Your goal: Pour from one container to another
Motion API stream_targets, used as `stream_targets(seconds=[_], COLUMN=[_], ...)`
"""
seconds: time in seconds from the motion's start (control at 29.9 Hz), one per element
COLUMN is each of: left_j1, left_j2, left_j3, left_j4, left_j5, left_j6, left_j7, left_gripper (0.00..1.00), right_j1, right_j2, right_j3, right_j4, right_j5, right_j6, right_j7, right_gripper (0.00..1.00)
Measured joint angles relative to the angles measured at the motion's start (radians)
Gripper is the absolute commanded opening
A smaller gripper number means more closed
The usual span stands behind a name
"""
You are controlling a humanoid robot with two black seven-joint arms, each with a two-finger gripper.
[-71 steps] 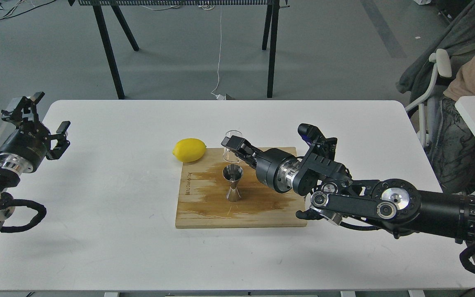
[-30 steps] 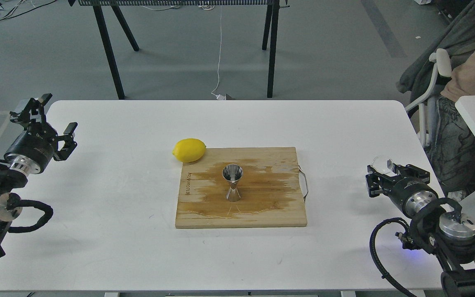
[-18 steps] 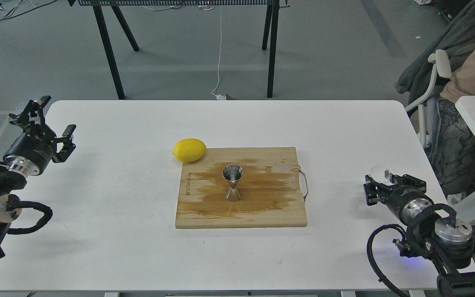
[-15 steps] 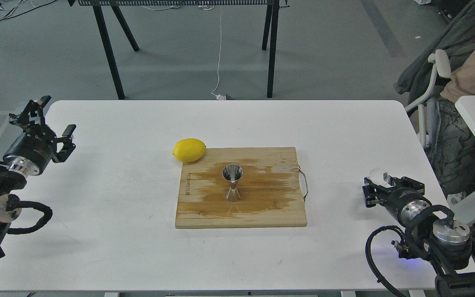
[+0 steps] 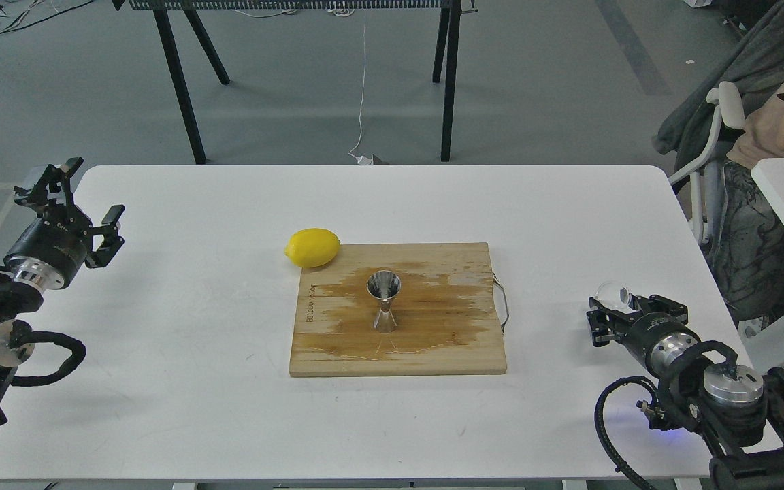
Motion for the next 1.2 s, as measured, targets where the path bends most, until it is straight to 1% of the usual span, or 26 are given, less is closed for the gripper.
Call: stream_targets(seconds=[0.4, 0.53, 0.64, 0.7, 0.77, 0.8, 0.9, 1.2], left_j1=[0.000, 0.000, 0.000, 0.000, 0.000, 0.000, 0.000, 0.000], left_j2=[0.001, 0.001, 0.001, 0.001, 0.001, 0.001, 0.001, -0.003], left_j3=[0.000, -0.001, -0.001, -0.001, 0.000, 0.000, 0.000, 0.000], left_j4=[-0.001, 0.000, 0.000, 0.000, 0.000, 0.000, 0.000, 0.003], left_j5=[0.001, 0.001, 0.001, 0.001, 0.002, 0.002, 0.002, 0.003], left_j6=[0.000, 0.000, 0.000, 0.000, 0.000, 0.000, 0.000, 0.000], left_j7=[0.000, 0.000, 0.000, 0.000, 0.000, 0.000, 0.000, 0.000], left_gripper=[0.99, 0.99, 0.99, 0.99, 0.99, 0.99, 0.99, 0.99], right_j1=[0.000, 0.000, 0.000, 0.000, 0.000, 0.000, 0.000, -0.005], right_j2=[0.000, 0.000, 0.000, 0.001, 0.001, 0.001, 0.001, 0.000], right_j3=[0.000, -0.001, -0.002, -0.002, -0.002, -0.002, -0.002, 0.001], right_j4=[0.000, 0.001, 0.004, 0.006, 0.010, 0.012, 0.014, 0.025], right_j5=[-0.001, -0.001, -0.001, 0.000, 0.000, 0.000, 0.000, 0.000], right_j6=[0.001, 0.001, 0.001, 0.001, 0.001, 0.001, -0.002, -0.001], right_j7=[0.000, 0.000, 0.000, 0.000, -0.001, -0.001, -0.001, -0.001], right_gripper=[0.56, 0.59, 0.69, 0.74, 0.84, 0.88, 0.96, 0.97])
